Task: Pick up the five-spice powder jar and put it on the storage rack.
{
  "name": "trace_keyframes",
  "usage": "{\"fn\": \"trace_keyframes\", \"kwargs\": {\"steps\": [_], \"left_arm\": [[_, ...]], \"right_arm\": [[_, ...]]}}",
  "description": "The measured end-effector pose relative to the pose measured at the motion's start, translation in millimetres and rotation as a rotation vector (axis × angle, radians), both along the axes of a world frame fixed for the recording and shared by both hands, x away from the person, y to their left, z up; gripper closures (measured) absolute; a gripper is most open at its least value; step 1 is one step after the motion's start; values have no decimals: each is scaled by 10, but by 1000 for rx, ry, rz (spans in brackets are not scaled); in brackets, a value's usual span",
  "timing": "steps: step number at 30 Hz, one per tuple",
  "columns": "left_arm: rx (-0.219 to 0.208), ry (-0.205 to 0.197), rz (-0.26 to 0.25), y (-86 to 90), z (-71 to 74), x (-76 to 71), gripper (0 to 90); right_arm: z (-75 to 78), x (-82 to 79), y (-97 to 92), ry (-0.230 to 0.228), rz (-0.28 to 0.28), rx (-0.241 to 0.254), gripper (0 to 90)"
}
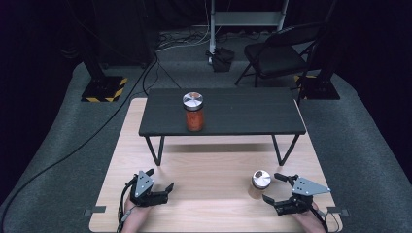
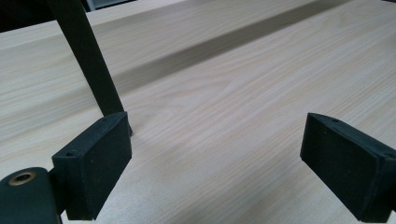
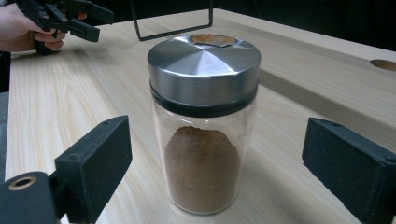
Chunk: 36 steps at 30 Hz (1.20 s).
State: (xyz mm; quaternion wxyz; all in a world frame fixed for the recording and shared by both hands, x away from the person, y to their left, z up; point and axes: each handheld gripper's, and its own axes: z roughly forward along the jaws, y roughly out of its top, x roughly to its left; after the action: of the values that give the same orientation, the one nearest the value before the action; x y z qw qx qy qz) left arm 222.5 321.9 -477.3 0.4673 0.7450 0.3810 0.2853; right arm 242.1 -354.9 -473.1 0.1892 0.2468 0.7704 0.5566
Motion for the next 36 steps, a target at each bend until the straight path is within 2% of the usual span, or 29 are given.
{"fn": "trace_keyframes", "kwargs": {"steps": [7,23,32,36], "left_arm": [[1,0,0,-1,0,0,87],[2,-2,0,-6,-1,0,88],[3,-1,-1,-8,0,2,88],[3,-1,-1,-7,1,2,89]], "right_arm": [[-8,30,82,8,12,0,102],[15,34,279,31,-33,-41,220],[29,49,328,48,-44,-47,291],[32,52,340,48,-47,-51,295]]}}
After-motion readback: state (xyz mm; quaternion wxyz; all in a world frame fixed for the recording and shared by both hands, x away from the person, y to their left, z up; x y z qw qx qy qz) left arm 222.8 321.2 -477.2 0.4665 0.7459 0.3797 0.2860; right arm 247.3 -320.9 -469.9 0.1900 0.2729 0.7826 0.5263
